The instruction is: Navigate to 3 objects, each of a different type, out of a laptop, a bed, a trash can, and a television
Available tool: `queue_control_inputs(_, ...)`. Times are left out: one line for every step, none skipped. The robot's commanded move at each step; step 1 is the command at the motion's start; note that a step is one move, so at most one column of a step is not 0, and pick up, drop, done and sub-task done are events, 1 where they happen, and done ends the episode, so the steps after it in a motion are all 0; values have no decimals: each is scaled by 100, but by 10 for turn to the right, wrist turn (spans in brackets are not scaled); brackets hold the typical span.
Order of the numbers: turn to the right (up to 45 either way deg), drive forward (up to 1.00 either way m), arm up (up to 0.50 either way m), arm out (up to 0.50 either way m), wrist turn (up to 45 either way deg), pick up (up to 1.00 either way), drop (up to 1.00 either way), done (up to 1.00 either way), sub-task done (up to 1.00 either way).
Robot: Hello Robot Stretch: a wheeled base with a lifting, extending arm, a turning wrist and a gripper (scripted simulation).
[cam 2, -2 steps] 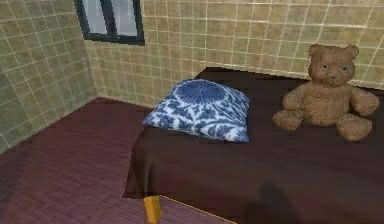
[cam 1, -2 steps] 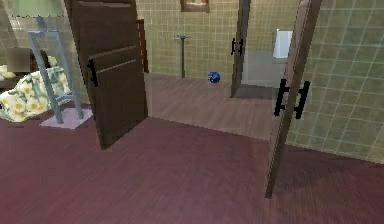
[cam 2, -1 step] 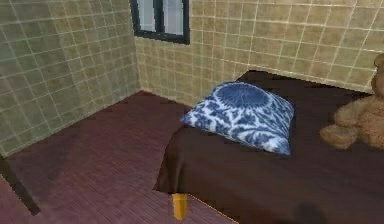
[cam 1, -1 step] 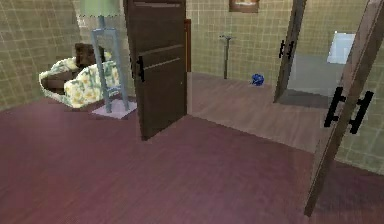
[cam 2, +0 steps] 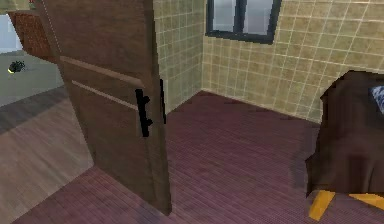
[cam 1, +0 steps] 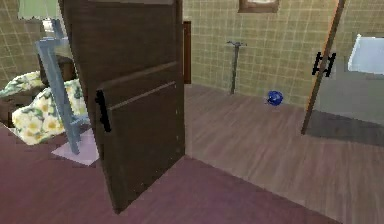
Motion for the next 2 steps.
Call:
queue_control_inputs(-60, 0, 0, 0, 0, 0, 0, 0, 0)
queue_control_inputs(0, 25, 0, 0, 0, 0, 0, 0, 0)
